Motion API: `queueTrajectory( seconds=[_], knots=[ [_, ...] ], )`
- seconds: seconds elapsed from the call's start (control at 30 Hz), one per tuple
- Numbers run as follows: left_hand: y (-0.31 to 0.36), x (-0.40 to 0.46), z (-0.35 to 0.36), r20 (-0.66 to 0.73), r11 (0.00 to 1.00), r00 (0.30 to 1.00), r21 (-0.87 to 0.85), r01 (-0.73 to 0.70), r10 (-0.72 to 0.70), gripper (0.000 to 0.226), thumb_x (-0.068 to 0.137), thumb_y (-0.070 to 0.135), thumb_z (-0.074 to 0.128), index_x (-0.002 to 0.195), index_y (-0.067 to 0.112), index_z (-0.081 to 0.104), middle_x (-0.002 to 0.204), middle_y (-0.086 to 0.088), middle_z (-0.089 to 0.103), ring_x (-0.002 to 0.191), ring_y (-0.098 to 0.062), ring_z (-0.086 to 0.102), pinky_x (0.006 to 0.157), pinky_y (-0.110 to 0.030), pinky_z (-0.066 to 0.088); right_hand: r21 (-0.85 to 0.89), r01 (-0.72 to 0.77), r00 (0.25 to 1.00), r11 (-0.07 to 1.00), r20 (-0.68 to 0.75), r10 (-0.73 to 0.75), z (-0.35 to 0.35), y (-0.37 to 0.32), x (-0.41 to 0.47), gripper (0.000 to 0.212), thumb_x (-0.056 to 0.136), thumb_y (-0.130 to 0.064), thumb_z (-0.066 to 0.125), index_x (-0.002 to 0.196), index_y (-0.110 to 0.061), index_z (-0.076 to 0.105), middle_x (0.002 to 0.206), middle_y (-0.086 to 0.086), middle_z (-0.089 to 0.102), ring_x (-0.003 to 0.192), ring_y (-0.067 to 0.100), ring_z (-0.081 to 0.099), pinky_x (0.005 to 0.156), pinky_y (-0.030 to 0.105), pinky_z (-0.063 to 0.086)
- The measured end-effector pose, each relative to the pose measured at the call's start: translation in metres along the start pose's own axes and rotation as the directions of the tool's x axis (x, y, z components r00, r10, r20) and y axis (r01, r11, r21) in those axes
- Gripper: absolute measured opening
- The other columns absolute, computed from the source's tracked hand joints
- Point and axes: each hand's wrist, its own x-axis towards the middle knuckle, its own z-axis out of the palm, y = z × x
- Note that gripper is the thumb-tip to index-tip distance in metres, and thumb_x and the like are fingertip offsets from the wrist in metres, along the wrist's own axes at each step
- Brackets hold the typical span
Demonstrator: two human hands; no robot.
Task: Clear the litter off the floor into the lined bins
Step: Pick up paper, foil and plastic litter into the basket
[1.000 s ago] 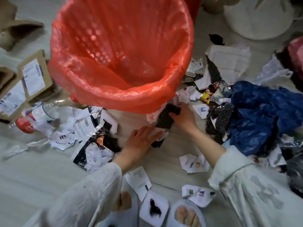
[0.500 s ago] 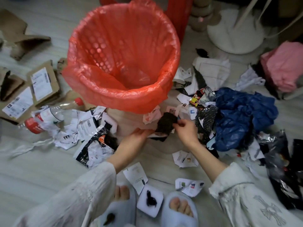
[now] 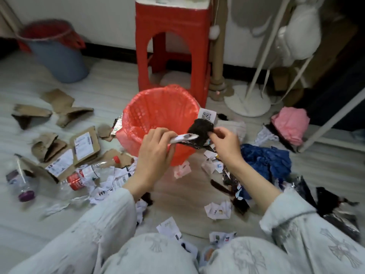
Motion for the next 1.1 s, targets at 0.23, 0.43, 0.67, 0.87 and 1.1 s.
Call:
queueTrajectory(
  seconds=[0.23,0.43,0.67,0.87,1.1],
  knots=[
    [-0.034,0.038,-0.014,0.060,0.981,0.981,0.063,0.183,-0.186,0.022,0.081,-0.002,0.062,0.103,0.002,0.062,0.097,-0.016,0.058,0.082,-0.033,0.058,0.064,-0.041,0.051,0.221,-0.166,0.977,0.961,0.171,0.130,0.052,-0.043,0.042,0.011,0.088,-0.009,0.060,0.097,-0.007,0.066,0.080,0.004,0.063,0.073,0.019,0.059,0.072,0.032,0.056],
    [-0.049,0.020,0.012,0.255,0.947,0.918,0.189,0.262,-0.305,0.066,0.073,-0.004,0.065,0.135,0.007,0.043,0.138,-0.025,0.041,0.121,-0.041,0.044,0.097,-0.050,0.043,0.233,-0.240,0.954,0.942,0.238,0.184,0.057,-0.021,0.044,0.030,0.095,-0.017,0.051,0.121,-0.003,0.056,0.111,0.010,0.058,0.096,0.019,0.058,0.070,0.026,0.055],
    [-0.011,-0.004,0.025,0.195,0.989,0.973,0.103,0.102,-0.120,0.051,0.072,-0.007,0.056,0.121,0.010,0.053,0.119,-0.015,0.056,0.105,-0.033,0.052,0.083,-0.044,0.049,0.189,-0.247,0.962,0.950,0.165,0.217,0.014,0.022,0.015,0.013,0.096,-0.011,0.047,0.104,-0.011,0.058,0.090,0.002,0.062,0.078,0.014,0.061,0.069,0.025,0.053],
    [0.004,-0.033,0.065,0.543,0.989,0.829,-0.016,-0.149,0.133,0.031,0.076,0.009,0.042,0.102,0.012,0.059,0.095,-0.008,0.061,0.077,-0.029,0.060,0.058,-0.033,0.050,0.044,-0.333,0.933,0.942,0.164,0.322,-0.011,0.085,0.011,0.019,0.095,-0.008,0.048,0.110,-0.005,0.059,0.085,0.006,0.062,0.073,0.018,0.058,0.068,0.029,0.053],
    [-0.017,-0.068,0.147,0.903,0.995,0.427,0.089,-0.055,-0.057,0.055,0.092,0.010,0.014,0.144,0.014,0.029,0.156,-0.012,0.015,0.139,-0.031,0.027,0.109,-0.043,0.030,-0.573,-0.071,0.938,0.817,0.239,0.250,0.008,0.176,0.042,0.043,0.092,-0.020,0.050,0.133,-0.008,0.048,0.131,0.017,0.052,0.120,0.032,0.049,0.098,0.035,0.039]
  ],
)
